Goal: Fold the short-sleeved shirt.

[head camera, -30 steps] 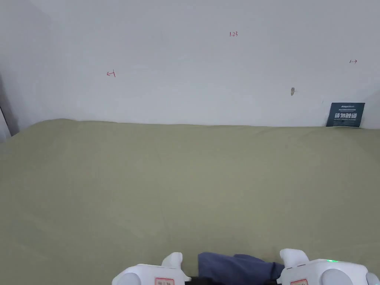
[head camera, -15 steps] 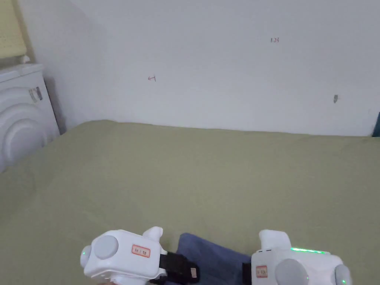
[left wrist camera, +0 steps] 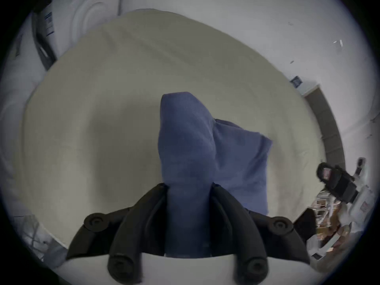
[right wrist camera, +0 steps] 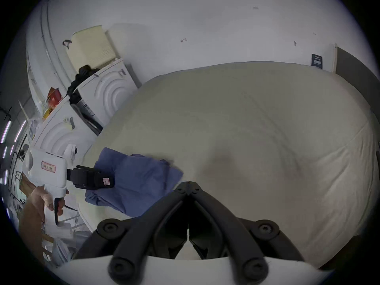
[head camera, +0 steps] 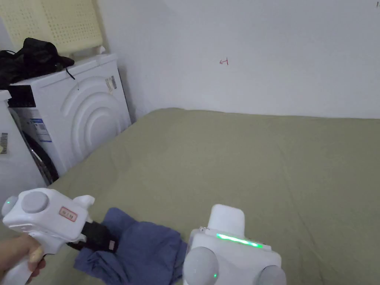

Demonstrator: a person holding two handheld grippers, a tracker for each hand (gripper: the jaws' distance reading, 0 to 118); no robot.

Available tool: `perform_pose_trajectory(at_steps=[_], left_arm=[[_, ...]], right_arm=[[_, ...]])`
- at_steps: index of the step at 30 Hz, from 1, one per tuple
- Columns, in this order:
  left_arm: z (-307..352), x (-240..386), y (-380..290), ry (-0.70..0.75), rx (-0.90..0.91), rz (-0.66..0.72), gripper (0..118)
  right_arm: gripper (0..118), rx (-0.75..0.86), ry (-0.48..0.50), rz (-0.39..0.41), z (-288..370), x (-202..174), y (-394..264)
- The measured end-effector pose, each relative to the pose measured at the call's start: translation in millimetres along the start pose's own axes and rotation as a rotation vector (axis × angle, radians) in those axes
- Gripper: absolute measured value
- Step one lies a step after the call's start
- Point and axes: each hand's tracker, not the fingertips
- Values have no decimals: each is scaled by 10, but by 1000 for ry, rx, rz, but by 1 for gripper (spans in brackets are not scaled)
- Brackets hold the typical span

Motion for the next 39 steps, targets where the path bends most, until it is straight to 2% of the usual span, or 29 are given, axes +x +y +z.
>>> perform_pose_trajectory(at_steps=[2, 3, 4, 5, 7, 9, 10, 11, 13, 14, 15, 18, 19, 22, 24, 28, 32, 34, 36, 39], left_arm=[[-15, -166, -55, 64, -21, 22, 34], [-27, -246, -64, 124, -20, 45, 47], [-25, -278, -69, 205, -34, 77, 82], [9, -430, -24, 239, -22, 108, 94], [190, -468, -50, 171, 56, 166, 93], [371, -416, -89, 132, 172, 193, 89], [459, -321, -116, 128, 236, 165, 77], [531, -176, -145, 160, 293, 138, 57], [607, 215, -201, 265, 383, 80, 1], [645, 448, -230, 320, 420, 94, 1], [673, 628, -253, 295, 440, 106, 0], [695, 1391, -415, 116, 489, 73, 0], [664, 1704, -482, 115, 488, 42, 0], [466, 2572, -744, 100, 482, -27, 0], [354, 3216, -1065, 118, 595, -50, 0], [167, 4261, -1647, 26, 684, -33, 0], [20, 4976, -2021, 41, 690, -162, 0], [-6, 5193, -2177, 44, 710, -130, 0], [-3, 5324, -2242, 28, 709, -88, 0], [41, 5433, -2285, 29, 703, -96, 0]], right_arm=[[0, -10, 42, 42, -57, -86, -63], [0, -14, 58, 66, -73, -82, -95], [0, -24, 69, 99, -81, -57, -129], [0, -31, 74, 110, -87, -13, -145], [0, -30, 72, 91, -65, 138, -138], [0, -21, 80, 83, 3, 322, -126], [0, -15, 67, 82, 54, 419, -111], [0, 0, 50, 80, 112, 524, -103], [0, 18, 23, 89, 236, 725, -79], [0, 27, 15, 86, 309, 862, -59], [0, 34, 12, 81, 375, 989, -40], [0, 44, 80, 45, 634, 1515, 26], [0, 53, 58, 51, 732, 1682, 28], [0, 117, -89, 94, 1045, 2204, 29], [0, 136, -102, 67, 1283, 2563, 31], [0, 204, -176, 31, 1806, 3253, -37], [0, 292, -253, 69, 2312, 3750, -221], [0, 334, -298, 68, 2497, 3932, -337], [0, 330, -309, 73, 2606, 4016, -408], [0, 339, -302, 55, 2754, 4087, -435]])
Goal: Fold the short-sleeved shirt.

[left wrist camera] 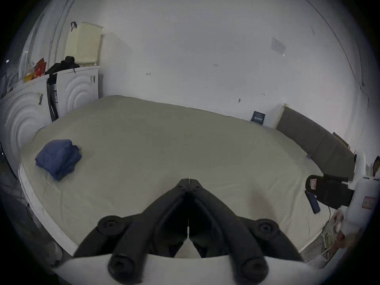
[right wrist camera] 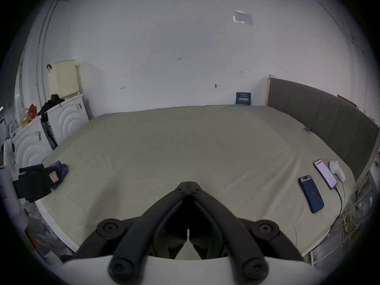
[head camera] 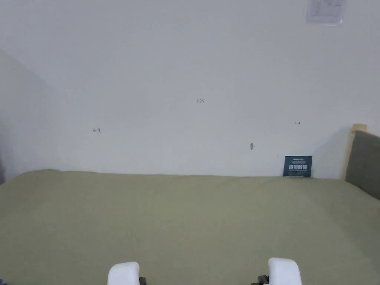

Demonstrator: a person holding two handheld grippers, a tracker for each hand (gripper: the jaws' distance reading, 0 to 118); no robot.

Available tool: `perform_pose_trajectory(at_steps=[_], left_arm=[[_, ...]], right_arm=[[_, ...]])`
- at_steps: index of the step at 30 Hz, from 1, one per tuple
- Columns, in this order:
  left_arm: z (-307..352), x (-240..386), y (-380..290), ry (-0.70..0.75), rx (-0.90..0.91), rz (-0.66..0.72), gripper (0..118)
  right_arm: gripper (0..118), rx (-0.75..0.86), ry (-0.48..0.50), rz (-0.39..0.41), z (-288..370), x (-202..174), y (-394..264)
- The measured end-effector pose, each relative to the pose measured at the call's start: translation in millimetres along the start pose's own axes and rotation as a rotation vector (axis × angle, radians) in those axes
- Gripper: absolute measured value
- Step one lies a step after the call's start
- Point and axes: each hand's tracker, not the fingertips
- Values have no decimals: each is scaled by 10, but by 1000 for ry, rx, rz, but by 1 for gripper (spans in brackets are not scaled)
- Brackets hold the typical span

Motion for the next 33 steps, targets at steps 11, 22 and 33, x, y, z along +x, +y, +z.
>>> perform_pose_trajectory(at_steps=[11, 22, 33], left_arm=[[324, -184, 588, 49, 227, -78, 74], [393, -311, 520, 47, 304, -68, 118], [363, -314, 439, 68, 310, -122, 118]], right_arm=[[47, 287, -89, 124, 275, -65, 395], [118, 306, -84, 89, 216, -44, 264], [118, 362, -104, 107, 339, -112, 293]])
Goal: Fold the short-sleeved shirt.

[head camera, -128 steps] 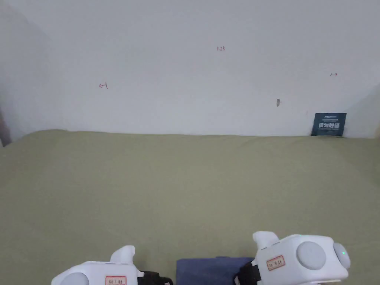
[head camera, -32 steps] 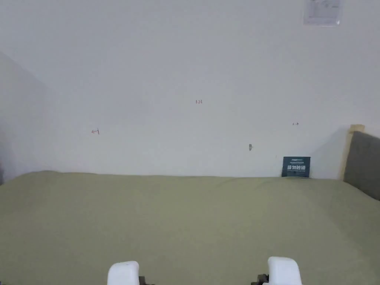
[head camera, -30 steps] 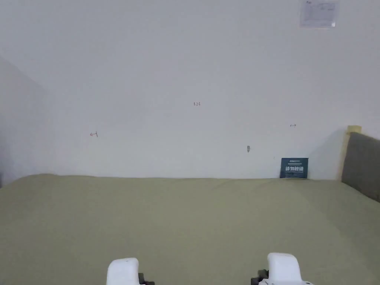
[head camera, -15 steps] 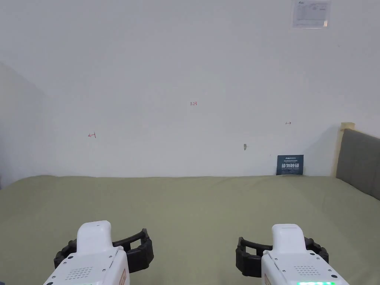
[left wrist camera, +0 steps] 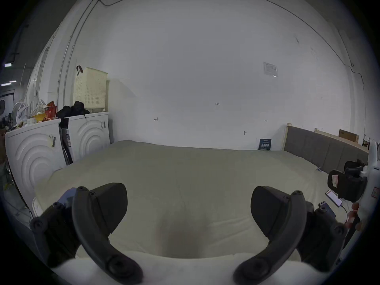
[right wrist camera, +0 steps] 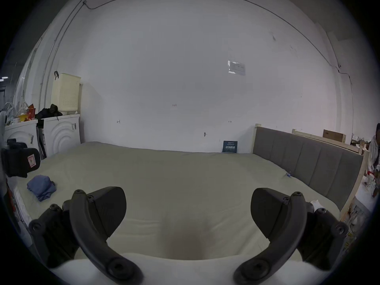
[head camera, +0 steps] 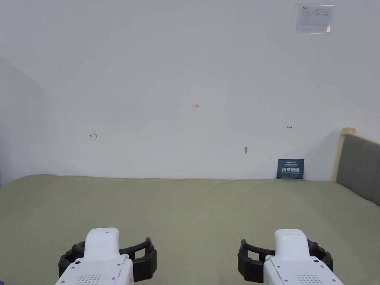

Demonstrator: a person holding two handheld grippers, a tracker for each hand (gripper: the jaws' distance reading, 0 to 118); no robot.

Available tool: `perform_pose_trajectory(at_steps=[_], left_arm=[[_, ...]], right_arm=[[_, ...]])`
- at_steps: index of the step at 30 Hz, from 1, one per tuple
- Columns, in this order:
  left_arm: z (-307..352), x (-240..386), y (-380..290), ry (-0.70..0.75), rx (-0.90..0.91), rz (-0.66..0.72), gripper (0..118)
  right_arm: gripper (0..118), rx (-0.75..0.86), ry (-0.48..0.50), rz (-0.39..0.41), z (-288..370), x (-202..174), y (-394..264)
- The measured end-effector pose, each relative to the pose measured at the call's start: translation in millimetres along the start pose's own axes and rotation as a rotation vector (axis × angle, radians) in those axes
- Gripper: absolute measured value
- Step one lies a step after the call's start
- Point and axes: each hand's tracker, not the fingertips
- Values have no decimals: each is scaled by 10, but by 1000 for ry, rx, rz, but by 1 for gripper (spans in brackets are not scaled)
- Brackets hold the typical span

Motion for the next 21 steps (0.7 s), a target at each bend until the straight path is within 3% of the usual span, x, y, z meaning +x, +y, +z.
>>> perform_pose_trajectory(at_steps=[21], left_arm=[[77, 51, -97, -31, 3, -9, 118]], right_arm=[[118, 5, -6, -37, -6, 28, -62]])
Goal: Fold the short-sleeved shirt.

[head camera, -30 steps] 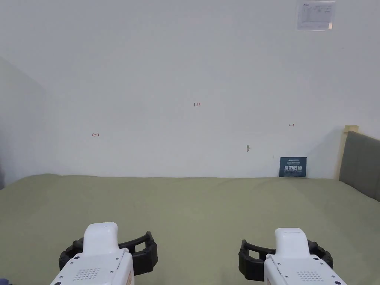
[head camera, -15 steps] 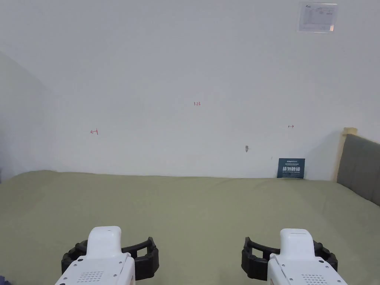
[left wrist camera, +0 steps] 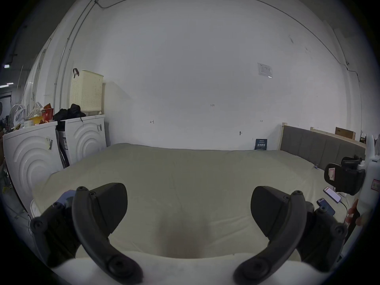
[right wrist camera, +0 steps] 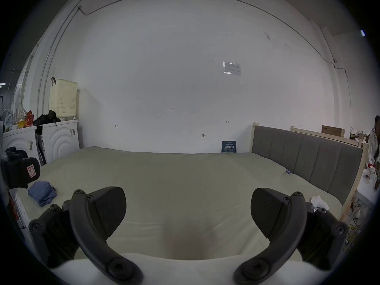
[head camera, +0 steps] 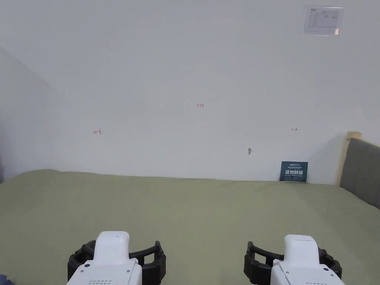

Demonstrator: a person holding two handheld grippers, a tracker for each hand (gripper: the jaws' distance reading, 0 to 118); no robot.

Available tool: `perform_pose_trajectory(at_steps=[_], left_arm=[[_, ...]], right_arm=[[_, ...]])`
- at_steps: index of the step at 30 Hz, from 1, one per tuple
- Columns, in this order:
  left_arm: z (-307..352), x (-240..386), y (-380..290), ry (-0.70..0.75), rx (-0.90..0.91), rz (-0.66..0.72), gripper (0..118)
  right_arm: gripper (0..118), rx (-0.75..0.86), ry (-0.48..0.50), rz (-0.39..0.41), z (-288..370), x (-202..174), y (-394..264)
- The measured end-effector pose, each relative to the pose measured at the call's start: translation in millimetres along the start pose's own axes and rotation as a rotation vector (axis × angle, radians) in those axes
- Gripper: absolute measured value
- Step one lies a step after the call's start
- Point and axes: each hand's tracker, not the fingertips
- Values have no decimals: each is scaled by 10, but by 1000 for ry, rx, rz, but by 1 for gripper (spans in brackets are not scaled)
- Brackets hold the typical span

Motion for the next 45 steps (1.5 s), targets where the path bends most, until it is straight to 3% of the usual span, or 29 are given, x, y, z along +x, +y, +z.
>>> perform_pose_trajectory(at_steps=[14, 20, 24, 29, 40, 45], left_arm=[[-59, -39, 30, 7, -18, -4, 118], [-68, -57, 25, 11, -15, -27, 118], [-92, -77, 41, -7, -22, -24, 118], [-131, -76, 47, -3, -22, -32, 118], [-200, -87, 66, -5, -43, -10, 118], [-219, -71, 93, -13, -48, 11, 118]], right_arm=[[118, -3, 36, -26, -5, 15, -26], [118, 11, 36, 12, -19, 34, 1], [118, 15, 90, -48, -11, 76, 36], [118, 12, -15, -12, -56, 17, 44], [118, -27, 49, -41, -137, 130, 17], [118, -55, 37, -11, -174, 107, 5]])
